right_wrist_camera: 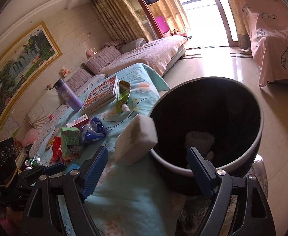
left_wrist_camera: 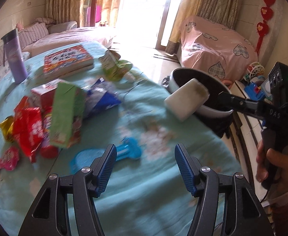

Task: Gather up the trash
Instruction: 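Grasp the white sponge block with the right tool while the left tool grasps the blue comb, then carry the blue comb and white sponge over the black bin with both tools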

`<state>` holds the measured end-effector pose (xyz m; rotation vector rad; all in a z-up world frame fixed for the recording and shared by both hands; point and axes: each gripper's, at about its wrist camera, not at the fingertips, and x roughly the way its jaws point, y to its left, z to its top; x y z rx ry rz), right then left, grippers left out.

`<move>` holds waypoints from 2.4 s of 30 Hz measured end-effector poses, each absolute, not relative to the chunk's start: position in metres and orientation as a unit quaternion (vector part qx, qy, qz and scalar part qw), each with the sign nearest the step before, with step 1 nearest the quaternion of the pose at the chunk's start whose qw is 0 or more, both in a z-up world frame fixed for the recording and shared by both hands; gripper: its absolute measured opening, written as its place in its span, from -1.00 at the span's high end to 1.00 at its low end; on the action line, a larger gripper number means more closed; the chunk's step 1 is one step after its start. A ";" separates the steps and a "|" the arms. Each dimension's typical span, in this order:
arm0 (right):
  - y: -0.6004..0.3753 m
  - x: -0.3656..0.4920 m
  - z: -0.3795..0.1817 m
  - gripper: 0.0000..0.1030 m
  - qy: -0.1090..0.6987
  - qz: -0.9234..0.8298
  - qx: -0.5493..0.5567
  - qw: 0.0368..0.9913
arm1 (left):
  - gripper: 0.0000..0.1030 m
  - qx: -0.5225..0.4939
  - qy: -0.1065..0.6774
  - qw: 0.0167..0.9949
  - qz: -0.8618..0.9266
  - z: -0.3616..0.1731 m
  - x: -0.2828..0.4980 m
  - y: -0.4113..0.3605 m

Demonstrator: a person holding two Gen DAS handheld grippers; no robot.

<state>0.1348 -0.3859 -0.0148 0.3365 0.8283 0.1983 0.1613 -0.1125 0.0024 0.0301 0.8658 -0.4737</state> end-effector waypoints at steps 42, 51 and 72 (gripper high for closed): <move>-0.352 0.139 -0.010 0.39 0.390 0.110 0.141 0.903 | 0.75 -0.008 0.446 0.855 -0.265 -0.023 0.177 -0.083; -0.365 0.121 -0.002 0.39 0.376 0.097 0.149 0.910 | 0.74 -0.024 0.439 0.854 -0.278 -0.011 0.174 -0.103; -0.421 0.107 0.010 0.38 0.348 0.027 0.144 0.926 | 0.74 0.010 0.427 0.851 -0.305 0.002 0.193 -0.176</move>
